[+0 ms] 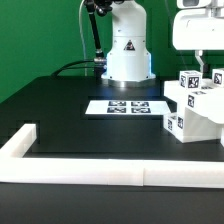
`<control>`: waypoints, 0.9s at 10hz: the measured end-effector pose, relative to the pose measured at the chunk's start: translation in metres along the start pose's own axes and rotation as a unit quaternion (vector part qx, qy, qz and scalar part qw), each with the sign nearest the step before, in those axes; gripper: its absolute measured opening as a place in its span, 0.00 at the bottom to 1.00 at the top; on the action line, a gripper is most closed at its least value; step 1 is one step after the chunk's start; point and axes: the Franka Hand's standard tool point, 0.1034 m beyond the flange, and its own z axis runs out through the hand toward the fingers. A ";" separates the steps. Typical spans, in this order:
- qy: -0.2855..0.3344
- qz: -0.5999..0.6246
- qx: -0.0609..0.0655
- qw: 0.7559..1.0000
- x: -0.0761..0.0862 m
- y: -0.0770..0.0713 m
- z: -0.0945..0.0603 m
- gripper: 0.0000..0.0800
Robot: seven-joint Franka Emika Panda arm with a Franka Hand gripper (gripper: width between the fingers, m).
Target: Assemble chair
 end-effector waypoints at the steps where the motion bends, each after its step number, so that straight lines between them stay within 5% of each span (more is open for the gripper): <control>1: 0.003 -0.057 -0.005 0.998 0.000 0.001 0.000 0.81; 9: 0.004 -0.274 -0.006 0.962 0.004 0.003 -0.001 0.80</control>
Offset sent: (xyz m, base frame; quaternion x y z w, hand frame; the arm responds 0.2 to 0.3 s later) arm 0.0006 -0.0020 -0.0003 -0.0036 0.0061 -0.2281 0.9736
